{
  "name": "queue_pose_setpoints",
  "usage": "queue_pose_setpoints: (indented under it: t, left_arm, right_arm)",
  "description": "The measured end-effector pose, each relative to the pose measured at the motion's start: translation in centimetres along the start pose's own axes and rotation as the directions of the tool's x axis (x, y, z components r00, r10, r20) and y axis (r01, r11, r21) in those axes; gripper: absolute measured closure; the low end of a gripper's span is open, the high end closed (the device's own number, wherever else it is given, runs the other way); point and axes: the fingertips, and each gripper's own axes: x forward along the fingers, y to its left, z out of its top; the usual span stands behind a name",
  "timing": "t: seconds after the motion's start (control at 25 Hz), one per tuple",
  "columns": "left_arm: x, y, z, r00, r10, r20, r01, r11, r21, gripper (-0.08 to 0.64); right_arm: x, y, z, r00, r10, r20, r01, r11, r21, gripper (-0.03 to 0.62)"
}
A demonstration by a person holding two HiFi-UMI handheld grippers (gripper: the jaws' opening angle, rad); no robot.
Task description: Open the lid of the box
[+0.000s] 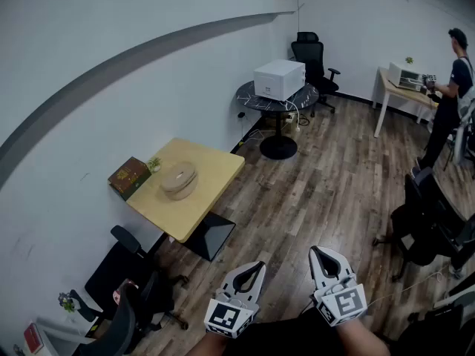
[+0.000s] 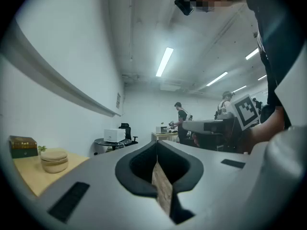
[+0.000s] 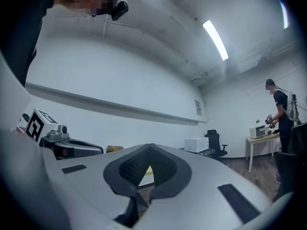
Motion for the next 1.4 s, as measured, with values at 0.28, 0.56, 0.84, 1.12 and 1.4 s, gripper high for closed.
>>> queue_pose_setpoints:
  t: [0.28, 0.56, 0.84, 1.12, 1.4]
  left_arm:
    - [-1.3, 3.1, 1.5, 0.996, 0.074, 0.042, -0.075, 0.997, 0.011, 0.538]
    - [-0.1, 3.0, 1.5, 0.997, 0.071, 0.025, -0.070, 0.997, -0.036, 0.538]
    - [-1.3, 4.4, -0.4, 0.997, 0.075, -0.015, -0.075, 0.995, -0.064, 0.538]
    - [-3.2, 6.3, -1.5, 0.997, 0.066, -0.050, -0.070, 0.994, -0.085, 0.538]
    - [-1.3, 8.2, -2.6, 0.992, 0.090, -0.086, -0.100, 0.989, -0.111, 0.538]
  right_arm:
    - [1.3, 2.5, 0.6, 1.000, 0.022, -0.009, -0.022, 0.999, -0.045, 0.574]
    - [2.0, 0.9, 0.5, 0.999, 0.021, -0.024, -0.021, 1.000, -0.019, 0.574]
    - [3.1, 1.7, -1.0, 0.999, -0.005, -0.031, 0.005, 1.000, 0.007, 0.572]
    - [4.8, 3.3, -1.1, 0.999, 0.033, -0.033, -0.034, 0.999, -0.022, 0.571]
    - [7.7, 2.7, -2.6, 0.991, 0.099, -0.089, -0.102, 0.994, -0.032, 0.458]
